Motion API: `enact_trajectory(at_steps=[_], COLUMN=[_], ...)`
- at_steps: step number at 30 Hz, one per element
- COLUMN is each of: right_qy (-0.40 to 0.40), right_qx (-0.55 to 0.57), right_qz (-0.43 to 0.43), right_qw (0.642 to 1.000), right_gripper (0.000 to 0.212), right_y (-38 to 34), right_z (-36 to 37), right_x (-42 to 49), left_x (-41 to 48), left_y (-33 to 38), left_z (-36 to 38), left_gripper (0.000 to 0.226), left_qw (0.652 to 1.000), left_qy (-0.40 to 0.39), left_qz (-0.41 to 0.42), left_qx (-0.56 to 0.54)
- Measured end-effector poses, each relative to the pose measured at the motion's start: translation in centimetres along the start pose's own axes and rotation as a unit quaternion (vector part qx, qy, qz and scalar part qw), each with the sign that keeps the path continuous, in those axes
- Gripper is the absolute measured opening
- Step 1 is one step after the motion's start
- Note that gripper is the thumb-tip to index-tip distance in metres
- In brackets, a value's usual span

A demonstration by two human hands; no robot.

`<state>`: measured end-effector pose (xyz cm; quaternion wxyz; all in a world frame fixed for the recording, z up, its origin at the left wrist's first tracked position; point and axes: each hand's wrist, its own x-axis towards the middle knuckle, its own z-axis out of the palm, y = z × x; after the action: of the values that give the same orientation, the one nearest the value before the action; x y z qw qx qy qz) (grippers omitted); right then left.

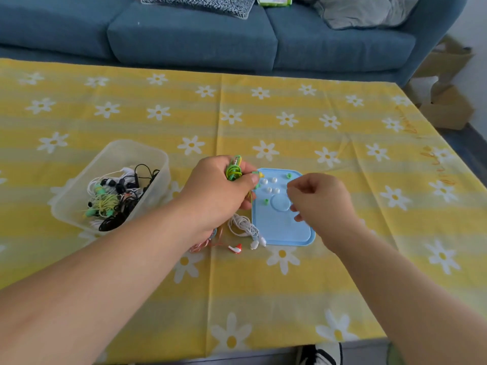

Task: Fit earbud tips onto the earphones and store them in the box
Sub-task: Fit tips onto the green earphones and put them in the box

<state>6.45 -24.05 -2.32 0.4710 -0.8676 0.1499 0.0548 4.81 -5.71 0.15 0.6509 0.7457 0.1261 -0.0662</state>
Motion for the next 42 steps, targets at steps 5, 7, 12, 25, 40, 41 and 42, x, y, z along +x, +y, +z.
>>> enact_trajectory(at_steps=[5, 7, 12, 25, 40, 41, 42], right_qy=[-0.046, -0.047, -0.028, -0.234, -0.255, -0.253, -0.25], right_qx=[-0.137, -0.162, -0.178, 0.428, 0.481, 0.483, 0.486], right_qz=[-0.076, -0.087, -0.102, 0.074, 0.084, 0.084, 0.086], right_qw=[0.987, 0.982, 0.978, 0.87, 0.835, 0.834, 0.833], right_gripper=[0.02, 0.019, 0.013, 0.021, 0.019, 0.017, 0.015], right_y=[1.0, 0.9, 0.5, -4.7, -4.8, -4.8, -4.9], right_z=[2.4, 3.2, 3.7, 2.8, 3.0, 3.0, 3.1], right_x=[0.8, 0.9, 0.5, -2.4, -2.5, -2.6, -2.6], left_x=[-0.2, -0.3, -0.5, -1.2, -1.3, -1.3, -1.3], left_y=[-0.4, -0.6, -0.6, 0.8, 0.9, 0.9, 0.9], left_z=[-0.6, -1.1, -2.1, -4.4, -4.2, -4.1, -4.0], left_gripper=[0.005, 0.006, 0.007, 0.008, 0.004, 0.004, 0.004], left_qw=[1.0, 0.999, 0.999, 0.999, 0.998, 0.998, 0.998], left_qy=[0.001, 0.0, 0.006, 0.009, 0.022, 0.022, 0.02], left_qz=[-0.012, -0.008, -0.009, 0.014, 0.048, 0.047, 0.047], left_qx=[0.021, 0.038, 0.043, -0.033, -0.016, -0.019, -0.021])
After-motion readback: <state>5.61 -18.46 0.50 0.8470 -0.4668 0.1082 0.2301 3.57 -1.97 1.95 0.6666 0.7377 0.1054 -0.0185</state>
